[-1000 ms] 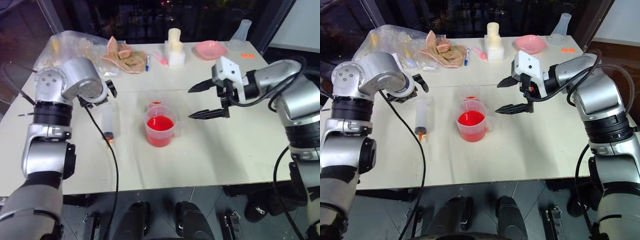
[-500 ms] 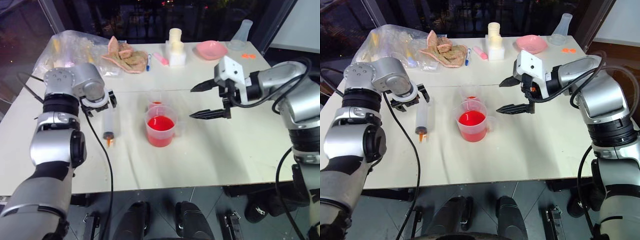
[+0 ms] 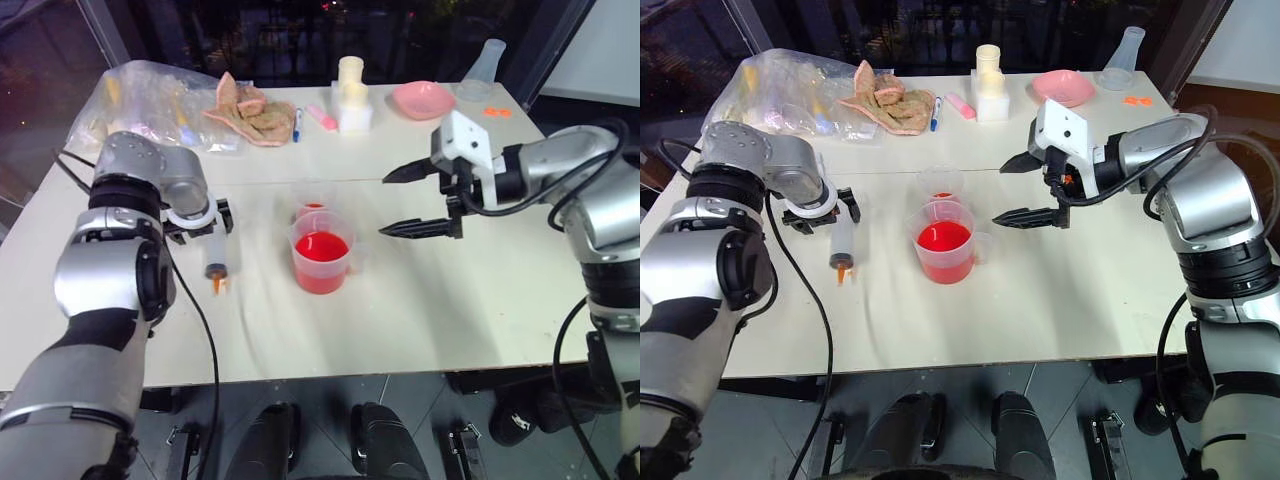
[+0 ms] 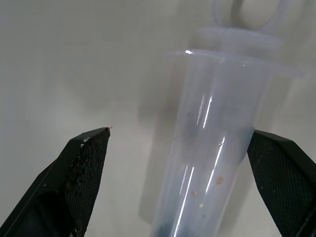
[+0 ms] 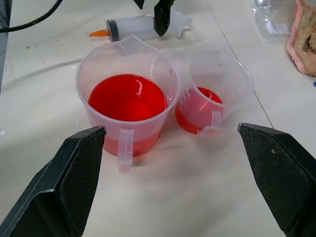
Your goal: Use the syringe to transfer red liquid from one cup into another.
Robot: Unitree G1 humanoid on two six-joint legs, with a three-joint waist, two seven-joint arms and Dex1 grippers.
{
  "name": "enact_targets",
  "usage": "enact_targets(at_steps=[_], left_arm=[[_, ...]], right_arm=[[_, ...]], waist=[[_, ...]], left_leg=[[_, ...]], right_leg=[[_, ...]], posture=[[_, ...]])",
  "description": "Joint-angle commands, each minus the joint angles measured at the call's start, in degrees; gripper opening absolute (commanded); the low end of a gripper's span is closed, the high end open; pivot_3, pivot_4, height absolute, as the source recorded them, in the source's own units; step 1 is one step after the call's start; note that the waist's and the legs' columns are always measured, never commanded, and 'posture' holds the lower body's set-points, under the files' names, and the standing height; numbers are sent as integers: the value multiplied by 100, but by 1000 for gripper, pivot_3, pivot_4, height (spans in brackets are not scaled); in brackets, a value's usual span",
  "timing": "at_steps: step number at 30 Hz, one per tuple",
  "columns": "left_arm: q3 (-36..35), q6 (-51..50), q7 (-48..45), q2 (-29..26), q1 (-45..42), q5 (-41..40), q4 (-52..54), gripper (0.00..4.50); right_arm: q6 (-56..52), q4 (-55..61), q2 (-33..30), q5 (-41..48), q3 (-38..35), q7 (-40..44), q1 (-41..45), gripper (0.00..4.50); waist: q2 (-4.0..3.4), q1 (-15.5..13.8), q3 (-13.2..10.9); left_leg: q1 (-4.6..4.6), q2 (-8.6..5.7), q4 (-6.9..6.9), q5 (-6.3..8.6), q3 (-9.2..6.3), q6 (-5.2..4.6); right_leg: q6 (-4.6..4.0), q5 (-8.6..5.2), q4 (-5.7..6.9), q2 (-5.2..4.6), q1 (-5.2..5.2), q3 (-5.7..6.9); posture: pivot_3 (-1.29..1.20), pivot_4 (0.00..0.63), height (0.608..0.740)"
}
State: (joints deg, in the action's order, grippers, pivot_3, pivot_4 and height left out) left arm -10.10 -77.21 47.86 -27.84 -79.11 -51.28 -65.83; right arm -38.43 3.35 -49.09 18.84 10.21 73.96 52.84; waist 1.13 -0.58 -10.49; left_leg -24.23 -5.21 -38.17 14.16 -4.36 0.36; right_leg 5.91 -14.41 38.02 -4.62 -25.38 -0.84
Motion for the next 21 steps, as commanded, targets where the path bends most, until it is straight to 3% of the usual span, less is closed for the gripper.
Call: enact_targets(at_steps=[1,5,15,21], left_arm=[[105,-54,-760,6,-250,727,-54,4445],[51,-38,-1340,75,-310,1373,-191,4445],[93,108,-2667,226,-150,2560,-175,1530],[-367,349,-2617,204,-109,2860,86,1473]], right_arm=[[-18,239,-118,83,-257,-54,26,4500],[-38,280,-141,114,-269,-92,-2,4500],[-95,328,-155,155,-272,-170,-18,4500],[-89,328,-156,161,-274,-198,-20,4500]], waist=[[0,0,0],[0,5,0],[-1,23,1],[-2,23,1]], left_leg=[[0,0,0,0,0,0],[0,1,0,0,0,0],[0,2,0,0,0,0],[3,2,0,0,0,1]], right_leg=[[0,0,0,0,0,0],[0,0,0,0,-1,0],[0,0,4,-1,-1,-1],[0,0,9,-1,0,-1]], posture=[[0,150,740],[0,150,740],[0,150,740],[0,150,740]])
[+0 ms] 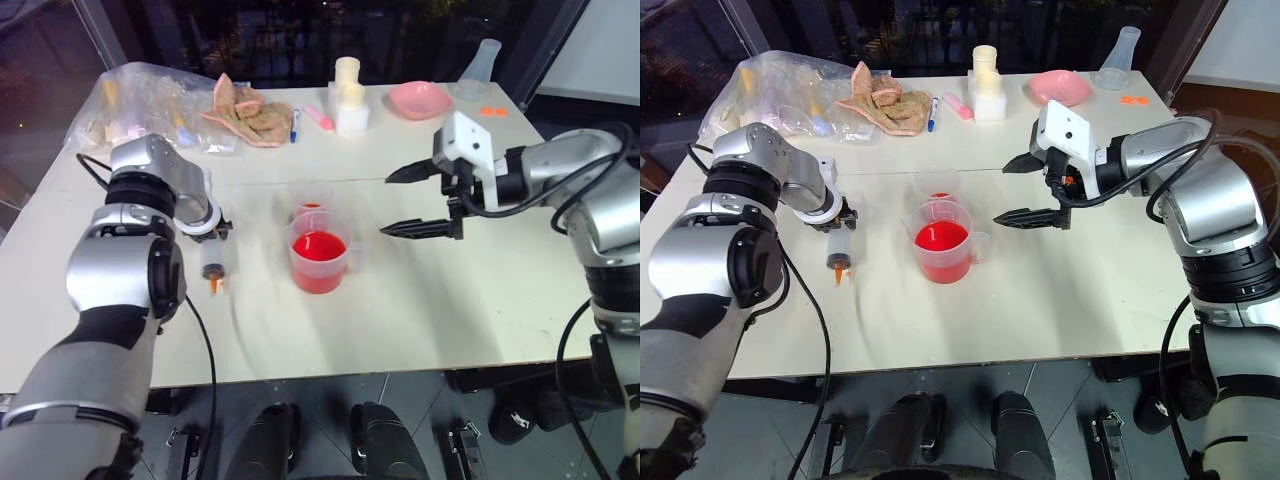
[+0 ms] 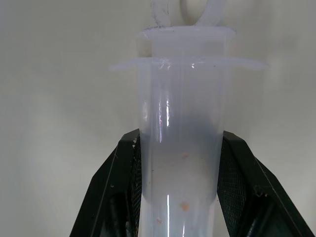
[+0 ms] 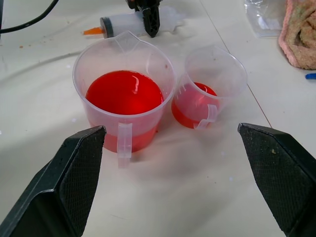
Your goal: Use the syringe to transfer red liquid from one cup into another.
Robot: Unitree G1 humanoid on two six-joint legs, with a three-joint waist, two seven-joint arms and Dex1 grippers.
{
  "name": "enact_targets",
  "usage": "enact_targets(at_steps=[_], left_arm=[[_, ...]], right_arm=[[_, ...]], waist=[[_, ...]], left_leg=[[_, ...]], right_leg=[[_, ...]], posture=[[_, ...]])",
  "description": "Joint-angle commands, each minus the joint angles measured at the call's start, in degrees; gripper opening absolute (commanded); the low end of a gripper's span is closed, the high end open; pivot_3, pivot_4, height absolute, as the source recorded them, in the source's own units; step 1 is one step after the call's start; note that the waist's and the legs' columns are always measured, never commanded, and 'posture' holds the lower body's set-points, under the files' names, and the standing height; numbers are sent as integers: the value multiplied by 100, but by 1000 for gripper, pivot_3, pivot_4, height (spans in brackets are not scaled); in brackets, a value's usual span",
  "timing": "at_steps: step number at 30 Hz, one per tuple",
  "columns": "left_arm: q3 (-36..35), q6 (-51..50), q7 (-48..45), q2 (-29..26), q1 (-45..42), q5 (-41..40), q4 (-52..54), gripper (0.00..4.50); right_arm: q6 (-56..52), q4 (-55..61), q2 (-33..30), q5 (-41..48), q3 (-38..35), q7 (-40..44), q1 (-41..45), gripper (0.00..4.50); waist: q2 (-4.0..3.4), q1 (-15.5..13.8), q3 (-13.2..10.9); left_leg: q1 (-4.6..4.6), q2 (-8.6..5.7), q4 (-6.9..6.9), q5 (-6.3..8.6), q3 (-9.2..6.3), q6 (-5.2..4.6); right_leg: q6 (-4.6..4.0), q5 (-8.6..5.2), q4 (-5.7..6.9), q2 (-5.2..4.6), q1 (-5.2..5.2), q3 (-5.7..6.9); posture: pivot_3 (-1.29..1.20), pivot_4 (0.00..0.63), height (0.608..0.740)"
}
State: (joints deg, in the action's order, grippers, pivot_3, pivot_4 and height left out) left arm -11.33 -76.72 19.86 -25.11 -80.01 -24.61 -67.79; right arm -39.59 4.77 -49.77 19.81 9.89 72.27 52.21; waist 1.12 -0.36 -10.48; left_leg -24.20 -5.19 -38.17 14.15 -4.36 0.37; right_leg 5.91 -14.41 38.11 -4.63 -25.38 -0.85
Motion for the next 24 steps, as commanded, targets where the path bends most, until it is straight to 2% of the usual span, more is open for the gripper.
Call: enact_targets(at_steps=[1,5,8,9,12,17,20,24], left_arm=[[-338,283,186,-86,-28,206,442,1473],[-596,327,-201,-50,26,70,1713,1473],[-1310,456,-913,98,59,-701,3191,1473],[-1306,596,-1181,101,103,-809,3691,1473],[-775,790,-1860,26,179,-770,4642,1473],[-704,1135,-2688,333,284,-1144,5539,1473],[-95,1979,-3840,542,938,-1339,6809,1473],[190,2270,-4574,818,1569,-1635,7322,1473]], right_arm=[[36,183,-88,61,-249,-49,34,4500],[52,171,-87,75,-302,-118,-26,4500],[27,138,-20,76,-434,-326,-75,4500],[13,117,8,98,-481,-381,-75,4500],[-5,4,94,145,-603,-573,-52,4500],[-262,-105,289,380,-953,-933,32,4500],[-290,-303,537,397,-1344,-1546,164,4500],[-656,-344,738,635,-1810,-2118,366,4500]], waist=[[0,1,0],[4,-6,-3],[6,-30,-4],[6,-31,-4],[6,-21,-3],[3,-20,-2],[3,0,-2],[1,-6,-1]], left_leg=[[0,0,0,0,0,0],[-12,1,-1,-2,-2,3],[-22,1,-2,-1,-2,3],[-23,1,-2,0,-2,1],[-23,1,0,2,-1,-1],[-18,1,0,0,0,0],[-14,1,0,0,1,0],[-14,2,0,0,2,0]], right_leg=[[0,0,0,0,0,0],[0,0,0,0,-9,0],[0,0,-3,-3,-16,0],[0,0,-6,-5,-16,0],[0,0,-12,-5,-15,0],[0,0,-9,-3,-13,-1],[0,1,-9,-2,-8,-2],[-1,1,-9,-3,-9,-3]], posture=[[0,150,740],[0,150,740],[0,150,740],[0,150,740],[0,150,740],[0,150,740],[0,150,740],[0,150,740]])
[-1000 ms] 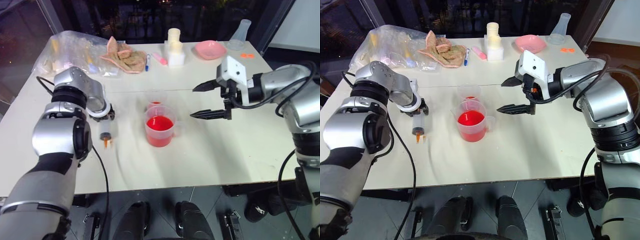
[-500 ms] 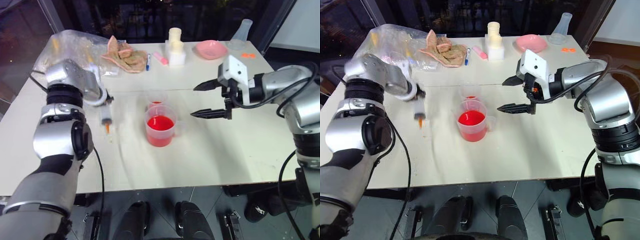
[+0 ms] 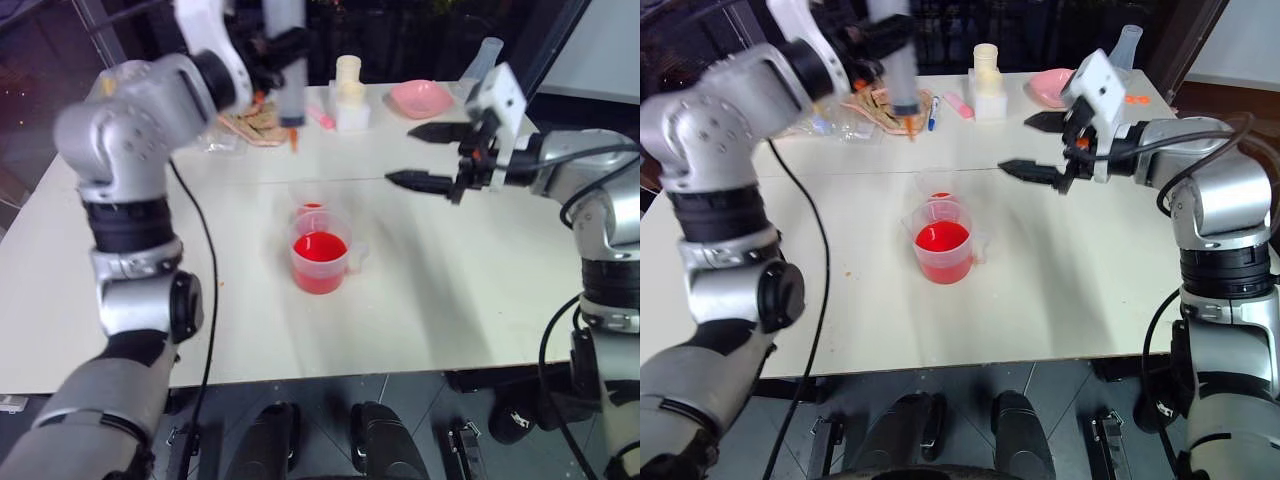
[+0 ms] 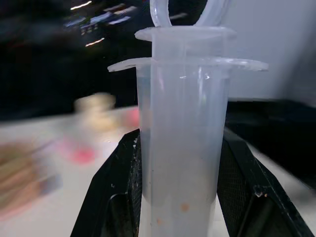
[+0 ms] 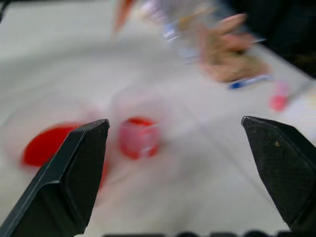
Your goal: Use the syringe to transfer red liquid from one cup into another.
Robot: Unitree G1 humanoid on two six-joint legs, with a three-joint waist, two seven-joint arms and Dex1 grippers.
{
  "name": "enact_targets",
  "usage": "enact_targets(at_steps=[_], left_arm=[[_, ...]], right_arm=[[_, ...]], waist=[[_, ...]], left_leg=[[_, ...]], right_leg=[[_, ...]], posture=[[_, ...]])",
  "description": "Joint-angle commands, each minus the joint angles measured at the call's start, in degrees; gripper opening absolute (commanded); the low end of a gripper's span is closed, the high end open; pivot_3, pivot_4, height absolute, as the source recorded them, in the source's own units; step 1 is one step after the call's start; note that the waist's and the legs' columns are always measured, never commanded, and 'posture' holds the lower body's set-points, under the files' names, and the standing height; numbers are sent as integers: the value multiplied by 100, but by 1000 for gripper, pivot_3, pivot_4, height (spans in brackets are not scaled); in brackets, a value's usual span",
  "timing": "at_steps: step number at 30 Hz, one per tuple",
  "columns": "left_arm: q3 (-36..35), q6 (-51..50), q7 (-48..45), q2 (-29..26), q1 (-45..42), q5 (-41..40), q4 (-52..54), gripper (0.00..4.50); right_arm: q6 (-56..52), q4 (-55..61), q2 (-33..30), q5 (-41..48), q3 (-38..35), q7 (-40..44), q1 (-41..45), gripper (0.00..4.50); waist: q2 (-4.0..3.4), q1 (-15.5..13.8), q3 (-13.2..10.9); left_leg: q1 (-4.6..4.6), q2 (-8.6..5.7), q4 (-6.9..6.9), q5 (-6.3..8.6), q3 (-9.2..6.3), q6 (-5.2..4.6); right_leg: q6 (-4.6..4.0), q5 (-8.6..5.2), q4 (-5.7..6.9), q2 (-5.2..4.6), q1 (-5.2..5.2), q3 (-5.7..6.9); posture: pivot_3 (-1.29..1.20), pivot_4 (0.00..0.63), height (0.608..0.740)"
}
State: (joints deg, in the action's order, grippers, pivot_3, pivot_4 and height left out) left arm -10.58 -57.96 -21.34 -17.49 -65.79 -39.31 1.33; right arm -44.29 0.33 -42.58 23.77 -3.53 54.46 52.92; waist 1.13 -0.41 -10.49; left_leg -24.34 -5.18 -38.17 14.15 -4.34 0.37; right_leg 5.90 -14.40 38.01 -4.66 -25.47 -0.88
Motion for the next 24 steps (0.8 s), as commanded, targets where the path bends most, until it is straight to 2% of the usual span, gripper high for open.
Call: enact_targets(at_steps=[1,6,9,14,24], left_arm=[[151,509,-597,96,253,-201,481,1473],[332,854,-1215,140,783,-345,740,1473],[608,1152,-1618,-25,1186,-126,862,1473],[782,1324,-1834,-133,1652,-117,1011,1473],[1182,1848,-2192,-361,2286,367,1066,1473]], right_arm=[[-274,110,42,295,-550,-435,329,4500],[-936,306,14,837,-1005,-715,401,4500],[-1519,485,-6,1381,-1290,-778,395,4500],[-2242,804,-1,2251,-1631,-841,379,4500],[-2831,1011,197,3298,-1559,-1091,507,4500]], waist=[[0,9,0],[-2,30,1],[-3,24,2],[-3,4,2],[-4,-2,2]], left_leg=[[0,0,0,0,0,0],[2,2,1,0,1,-1],[3,2,1,0,1,-3],[4,2,0,10,1,-22],[5,2,-1,19,1,-37]], right_leg=[[0,0,0,0,0,0],[-1,0,0,4,0,-1],[-1,0,-1,4,3,-1],[-1,0,-1,4,4,-1],[-1,0,-2,3,6,-1]], posture=[[0,150,740],[0,150,740],[0,150,740],[0,150,740],[0,150,740]])
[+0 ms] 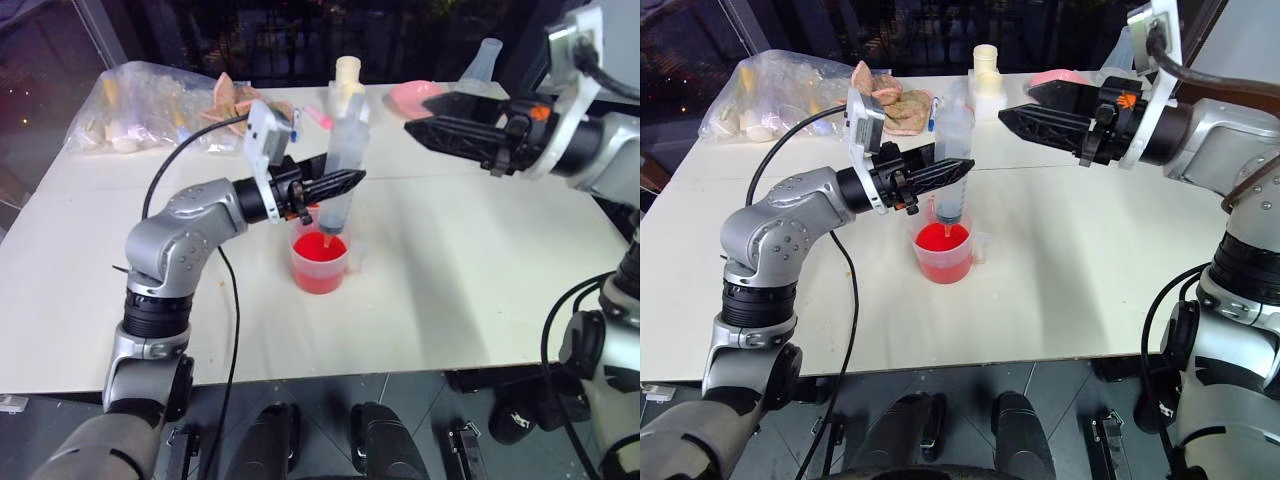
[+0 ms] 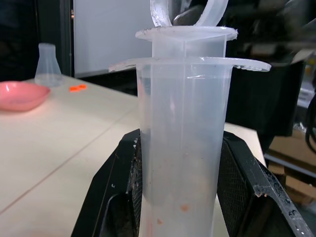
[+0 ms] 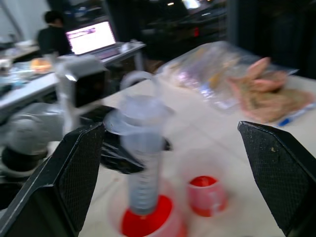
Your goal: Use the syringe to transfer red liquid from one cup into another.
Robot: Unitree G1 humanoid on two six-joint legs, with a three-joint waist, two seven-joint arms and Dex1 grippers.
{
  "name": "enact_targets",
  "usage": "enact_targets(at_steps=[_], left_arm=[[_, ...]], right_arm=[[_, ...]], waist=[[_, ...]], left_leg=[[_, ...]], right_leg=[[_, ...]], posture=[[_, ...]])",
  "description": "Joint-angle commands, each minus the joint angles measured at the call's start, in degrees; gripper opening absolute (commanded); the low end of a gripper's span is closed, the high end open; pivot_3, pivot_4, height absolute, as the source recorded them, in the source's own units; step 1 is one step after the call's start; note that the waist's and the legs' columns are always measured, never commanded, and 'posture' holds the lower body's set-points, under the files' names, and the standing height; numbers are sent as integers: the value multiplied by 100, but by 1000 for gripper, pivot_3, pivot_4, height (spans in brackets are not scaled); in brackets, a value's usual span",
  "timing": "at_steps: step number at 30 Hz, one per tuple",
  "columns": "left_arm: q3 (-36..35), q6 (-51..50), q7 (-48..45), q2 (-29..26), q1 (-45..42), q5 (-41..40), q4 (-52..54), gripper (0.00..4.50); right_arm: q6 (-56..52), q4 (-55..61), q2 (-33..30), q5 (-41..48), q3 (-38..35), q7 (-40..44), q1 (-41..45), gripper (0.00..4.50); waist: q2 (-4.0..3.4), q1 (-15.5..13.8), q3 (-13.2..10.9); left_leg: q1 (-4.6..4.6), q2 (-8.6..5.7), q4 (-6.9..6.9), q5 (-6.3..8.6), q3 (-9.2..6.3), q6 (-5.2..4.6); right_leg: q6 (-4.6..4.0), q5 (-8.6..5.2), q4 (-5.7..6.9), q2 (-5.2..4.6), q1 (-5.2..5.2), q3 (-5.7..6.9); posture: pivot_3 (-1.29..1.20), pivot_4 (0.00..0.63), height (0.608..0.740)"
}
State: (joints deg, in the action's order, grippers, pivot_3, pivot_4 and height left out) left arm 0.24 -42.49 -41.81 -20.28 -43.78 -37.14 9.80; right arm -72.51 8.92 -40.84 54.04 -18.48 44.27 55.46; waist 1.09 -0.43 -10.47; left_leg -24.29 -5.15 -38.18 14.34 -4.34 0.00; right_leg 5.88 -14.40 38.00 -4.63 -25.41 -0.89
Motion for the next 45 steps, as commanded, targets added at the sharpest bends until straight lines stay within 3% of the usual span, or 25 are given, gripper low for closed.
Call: enact_targets(at_steps=[1,24,45], left_arm=[[137,359,-174,-105,127,202,212,1473],[202,676,-21,-49,434,458,315,1473],[258,569,111,-20,604,335,666,1473]], right_arm=[[0,119,29,287,-21,-96,281,4500],[-300,195,645,1286,421,-758,345,4500],[46,-36,1081,1103,875,-983,302,4500]], waist=[[0,1,0],[-1,-3,1],[-1,6,1]], left_leg=[[0,0,0,0,0,0],[1,2,0,3,0,-5],[1,2,0,4,0,-7]], right_leg=[[0,0,0,0,0,0],[0,0,-1,0,0,0],[0,0,-1,1,1,1]], posture=[[0,150,740],[0,150,740],[0,150,740]])
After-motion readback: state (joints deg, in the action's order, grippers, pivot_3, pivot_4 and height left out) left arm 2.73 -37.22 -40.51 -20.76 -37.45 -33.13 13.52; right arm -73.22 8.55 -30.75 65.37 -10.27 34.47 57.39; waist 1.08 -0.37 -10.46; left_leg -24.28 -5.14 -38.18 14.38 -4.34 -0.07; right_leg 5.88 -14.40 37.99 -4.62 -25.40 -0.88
